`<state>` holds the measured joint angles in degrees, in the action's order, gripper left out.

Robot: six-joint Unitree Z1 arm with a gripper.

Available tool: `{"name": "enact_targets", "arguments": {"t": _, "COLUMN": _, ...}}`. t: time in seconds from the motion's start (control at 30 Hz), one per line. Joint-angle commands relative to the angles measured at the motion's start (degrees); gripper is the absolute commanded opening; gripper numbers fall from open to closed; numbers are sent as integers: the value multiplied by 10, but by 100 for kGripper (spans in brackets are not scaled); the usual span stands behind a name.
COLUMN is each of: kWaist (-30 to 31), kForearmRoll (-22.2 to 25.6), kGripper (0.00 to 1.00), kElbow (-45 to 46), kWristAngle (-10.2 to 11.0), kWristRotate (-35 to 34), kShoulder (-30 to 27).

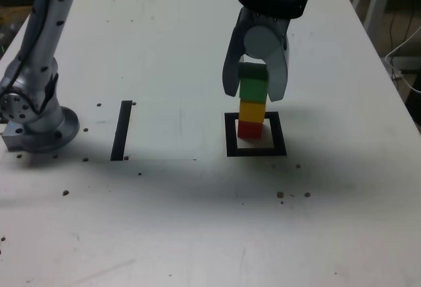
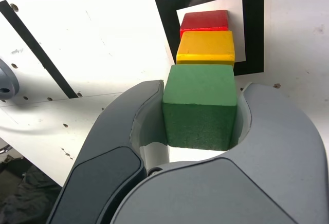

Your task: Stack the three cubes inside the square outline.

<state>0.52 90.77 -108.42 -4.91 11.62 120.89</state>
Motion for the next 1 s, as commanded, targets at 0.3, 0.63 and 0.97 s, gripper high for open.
{"name": "enact_targets", "arguments": {"t": 0.3, "kWaist": -3, "kForearmRoll": -3, "kGripper": 73, "kElbow": 11, "kWristAngle": -2, "kWristRotate": 13, "kShoulder": 8}}
{"name": "enact_targets", "arguments": {"t": 0.63, "kWaist": -4, "kForearmRoll": -7, "kGripper": 100, "kElbow": 22, "kWristAngle": 8, "kWristRotate": 16, "kShoulder": -4}}
{"name": "enact_targets", "arguments": {"t": 0.97, "kWaist": -9, "kForearmRoll": -4, "kGripper": 100, "kElbow": 67, "kWristAngle": 57, "kWristRotate": -13, "kShoulder": -98}}
